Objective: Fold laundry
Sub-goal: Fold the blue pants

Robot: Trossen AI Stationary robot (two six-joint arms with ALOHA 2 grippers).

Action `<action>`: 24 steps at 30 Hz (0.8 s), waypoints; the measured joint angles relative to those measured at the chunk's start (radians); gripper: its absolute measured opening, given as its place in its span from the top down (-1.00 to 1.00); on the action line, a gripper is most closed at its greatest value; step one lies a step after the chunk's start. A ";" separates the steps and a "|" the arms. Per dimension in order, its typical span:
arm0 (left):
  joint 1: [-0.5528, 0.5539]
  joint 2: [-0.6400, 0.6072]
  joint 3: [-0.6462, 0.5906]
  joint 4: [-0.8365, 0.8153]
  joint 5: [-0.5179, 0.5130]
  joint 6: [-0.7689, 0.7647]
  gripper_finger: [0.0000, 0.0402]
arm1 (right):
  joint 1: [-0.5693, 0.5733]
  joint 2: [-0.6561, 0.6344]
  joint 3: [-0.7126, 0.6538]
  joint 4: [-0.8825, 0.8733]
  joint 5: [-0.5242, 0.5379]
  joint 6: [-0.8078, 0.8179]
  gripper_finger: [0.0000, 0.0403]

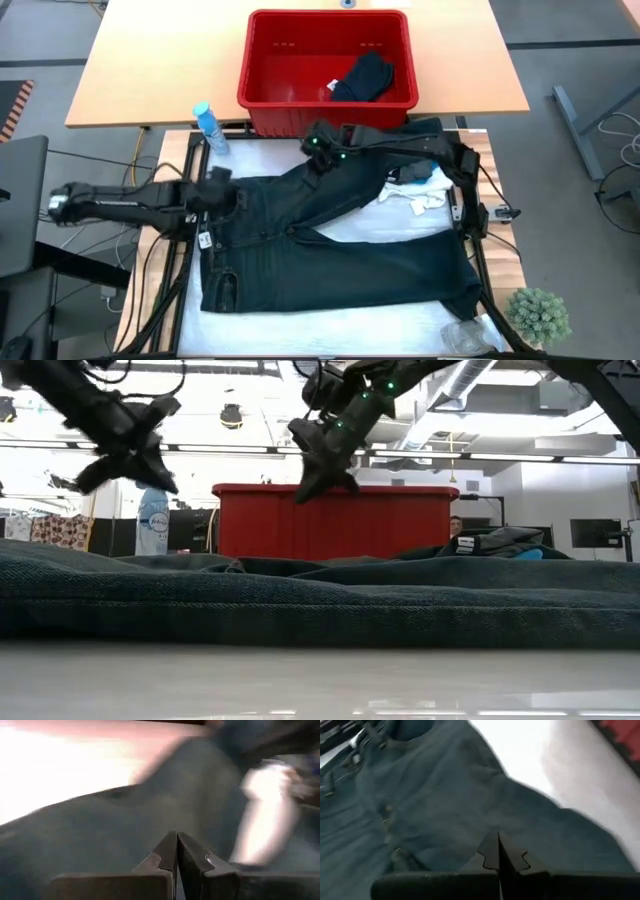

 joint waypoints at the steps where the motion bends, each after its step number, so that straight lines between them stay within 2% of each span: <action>1: 0.050 0.004 0.000 0.083 0.099 0.067 1.00 | 0.010 -0.006 0.000 -0.003 -0.003 0.014 0.92; 3: 0.140 0.032 0.002 0.238 0.245 0.178 1.00 | 0.030 -0.039 -0.002 -0.015 -0.008 0.021 0.92; 5: 0.213 0.080 0.002 0.328 0.330 0.232 1.00 | 0.049 -0.100 -0.001 -0.020 -0.004 0.019 0.92; 9: 0.363 0.205 0.002 0.332 0.454 0.273 1.00 | 0.065 -0.210 0.002 -0.080 0.032 0.015 0.92; 12: 0.432 0.325 0.001 0.361 0.574 0.341 1.00 | 0.075 -0.264 0.002 -0.130 0.090 0.015 0.92; 18: 0.512 0.521 0.018 0.519 0.642 0.436 1.00 | 0.100 -0.275 -0.018 -0.179 0.158 0.014 0.92; 21: 0.536 0.615 0.081 0.492 0.698 0.520 1.00 | 0.120 -0.266 -0.049 -0.172 0.158 0.026 0.92; 24: 0.538 0.713 0.182 0.387 0.701 0.635 1.00 | 0.139 -0.250 -0.060 -0.155 0.158 0.032 0.92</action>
